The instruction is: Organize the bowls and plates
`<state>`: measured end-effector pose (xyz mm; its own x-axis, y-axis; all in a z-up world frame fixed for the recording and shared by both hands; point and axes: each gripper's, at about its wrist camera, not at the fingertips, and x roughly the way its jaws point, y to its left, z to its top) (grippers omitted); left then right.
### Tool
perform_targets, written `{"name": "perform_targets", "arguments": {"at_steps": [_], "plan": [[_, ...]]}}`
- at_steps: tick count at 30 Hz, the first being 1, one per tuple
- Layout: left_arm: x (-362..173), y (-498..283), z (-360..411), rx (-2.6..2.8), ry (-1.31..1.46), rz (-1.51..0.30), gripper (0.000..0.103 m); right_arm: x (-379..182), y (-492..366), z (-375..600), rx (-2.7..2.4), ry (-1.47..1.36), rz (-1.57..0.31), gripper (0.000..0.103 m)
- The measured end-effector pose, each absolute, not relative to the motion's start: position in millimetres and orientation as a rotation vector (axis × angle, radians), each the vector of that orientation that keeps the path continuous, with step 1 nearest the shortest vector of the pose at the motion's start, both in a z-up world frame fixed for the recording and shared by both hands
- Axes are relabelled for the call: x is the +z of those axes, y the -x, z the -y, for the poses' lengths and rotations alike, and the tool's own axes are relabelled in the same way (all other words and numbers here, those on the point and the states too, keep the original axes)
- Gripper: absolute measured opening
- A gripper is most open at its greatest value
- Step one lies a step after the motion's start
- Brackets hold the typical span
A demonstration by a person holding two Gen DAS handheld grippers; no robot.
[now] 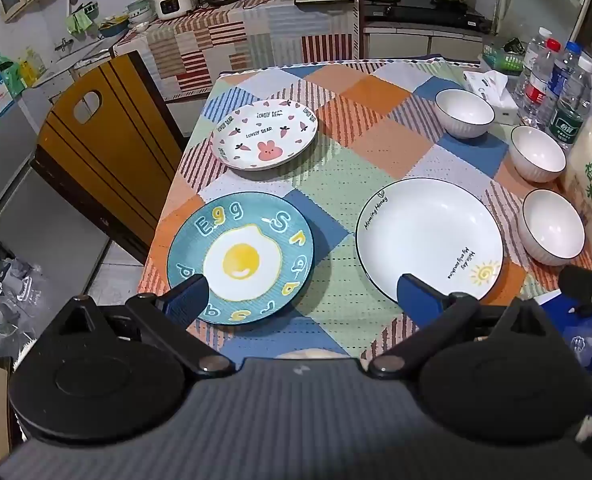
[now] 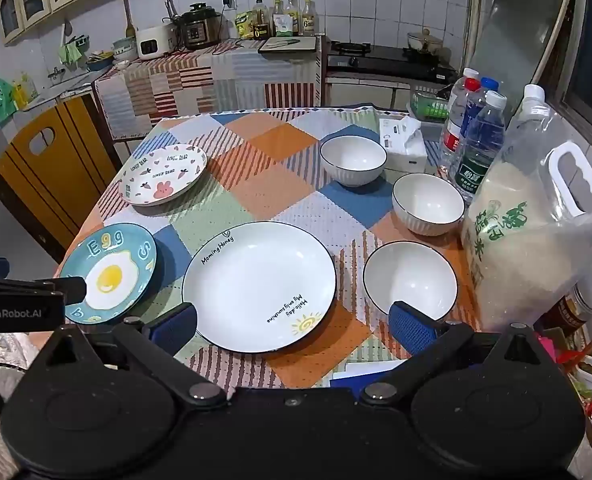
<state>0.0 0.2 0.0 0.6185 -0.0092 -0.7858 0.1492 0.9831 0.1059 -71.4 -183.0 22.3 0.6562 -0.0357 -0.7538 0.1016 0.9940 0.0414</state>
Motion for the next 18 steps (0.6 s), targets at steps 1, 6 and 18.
{"name": "perform_targets", "arguments": {"at_steps": [1, 6, 18], "plan": [[-0.3, 0.2, -0.1, -0.093, -0.163, -0.902, 0.102, 21.9, 71.2, 183.0, -0.079, -0.08, -0.853, 0.103], [-0.8, 6.5, 1.2, -0.106, -0.169, -0.9, 0.101, 19.7, 72.3, 181.8, -0.079, -0.062, -0.845, 0.103], [-7.8, -3.9, -2.6, -0.099, -0.123, -0.918, 0.1, 17.2, 71.0, 182.4, -0.103, -0.046, -0.844, 0.103]]}}
